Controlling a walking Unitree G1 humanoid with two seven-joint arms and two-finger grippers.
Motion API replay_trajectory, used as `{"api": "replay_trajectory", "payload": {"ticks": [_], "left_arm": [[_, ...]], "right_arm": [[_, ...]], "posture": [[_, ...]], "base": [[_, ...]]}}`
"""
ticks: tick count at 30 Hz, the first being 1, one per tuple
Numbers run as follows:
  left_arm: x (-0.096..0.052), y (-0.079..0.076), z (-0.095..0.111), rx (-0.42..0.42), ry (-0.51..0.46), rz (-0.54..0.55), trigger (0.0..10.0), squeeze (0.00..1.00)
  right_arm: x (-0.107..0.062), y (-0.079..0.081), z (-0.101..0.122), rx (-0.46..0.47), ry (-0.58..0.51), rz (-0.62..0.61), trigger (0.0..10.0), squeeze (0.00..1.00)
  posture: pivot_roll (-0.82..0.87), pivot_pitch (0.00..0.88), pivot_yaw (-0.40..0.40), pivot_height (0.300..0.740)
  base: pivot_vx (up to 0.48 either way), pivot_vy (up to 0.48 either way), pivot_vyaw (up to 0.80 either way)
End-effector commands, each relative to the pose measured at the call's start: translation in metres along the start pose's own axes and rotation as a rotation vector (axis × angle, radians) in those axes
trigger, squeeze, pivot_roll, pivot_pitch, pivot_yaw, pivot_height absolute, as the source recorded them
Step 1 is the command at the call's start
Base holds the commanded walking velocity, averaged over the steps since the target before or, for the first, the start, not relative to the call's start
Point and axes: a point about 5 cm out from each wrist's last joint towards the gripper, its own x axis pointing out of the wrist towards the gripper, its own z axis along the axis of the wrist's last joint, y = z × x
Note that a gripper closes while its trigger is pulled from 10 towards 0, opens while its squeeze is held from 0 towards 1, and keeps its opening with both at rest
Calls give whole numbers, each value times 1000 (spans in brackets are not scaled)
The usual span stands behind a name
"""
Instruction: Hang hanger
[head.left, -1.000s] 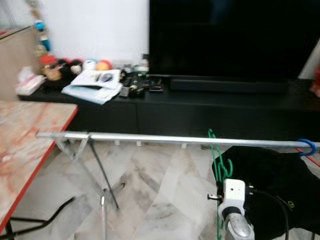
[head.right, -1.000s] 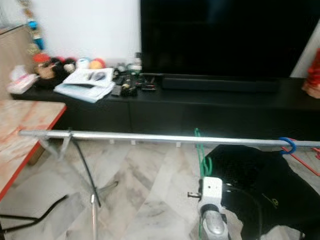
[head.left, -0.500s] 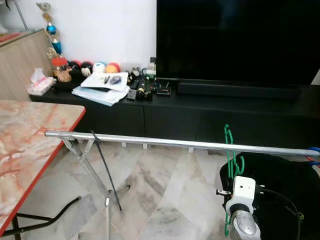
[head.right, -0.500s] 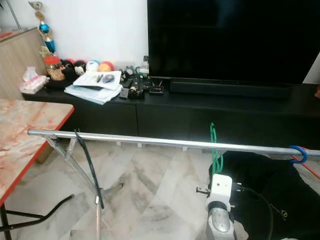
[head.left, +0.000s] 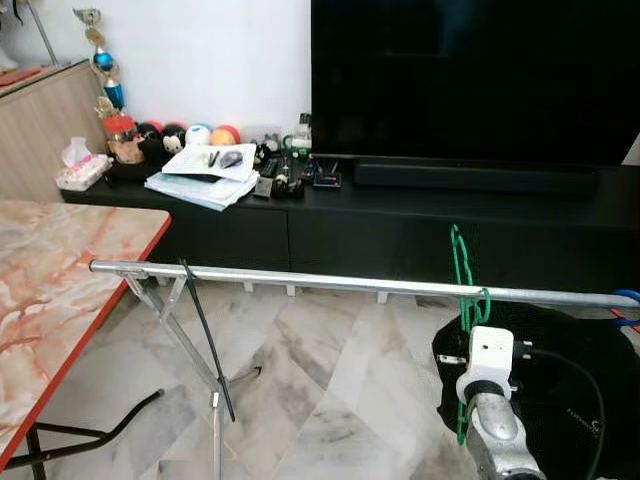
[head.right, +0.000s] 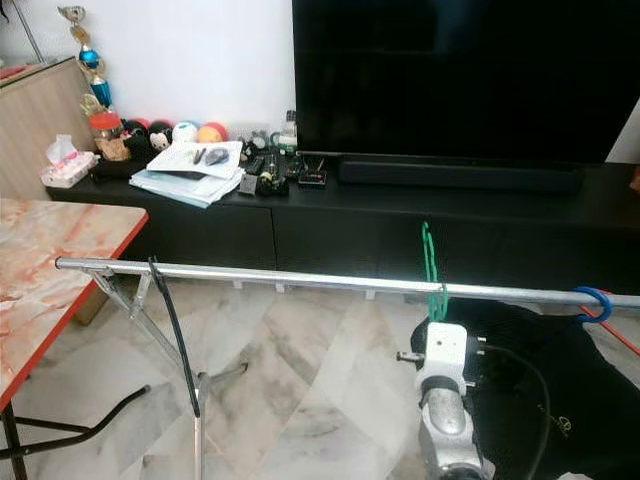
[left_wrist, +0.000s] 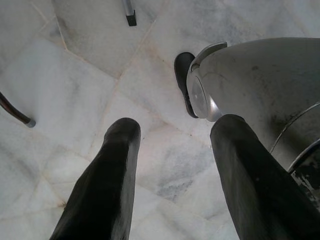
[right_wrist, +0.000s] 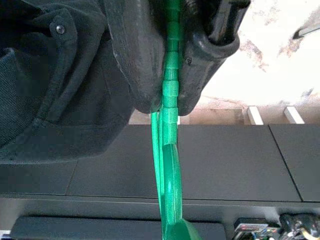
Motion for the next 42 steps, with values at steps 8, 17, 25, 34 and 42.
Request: {"api": "replay_trajectory", "payload": {"ticks": [8,17,25,34,42], "left_arm": [[-1,1,-3,10,18,-1,10000,0],[-1,2,-3,11,20,-4,10000,0],[-1,2,-3,14,21,-6,10000,0],[-1,1,-3,18,22,-12,10000,0],[-1,1,-3,19,22,-12,10000,0]], "right_arm": [[8,3,9,-53,26,56,10000,0],[7,9,3,-83,76,110,10000,0],[8,10,4,-71,77,130,10000,0],[8,9,4,-59,78,141,10000,965],[7,10,3,-52,69,138,10000,957]], "posture": [[71,16,21,740],[75,18,21,740],[76,18,22,740],[77,19,21,740],[78,20,21,740]], "base": [[0,0,0],[0,0,0],[0,0,0],[0,0,0],[0,0,0]]}}
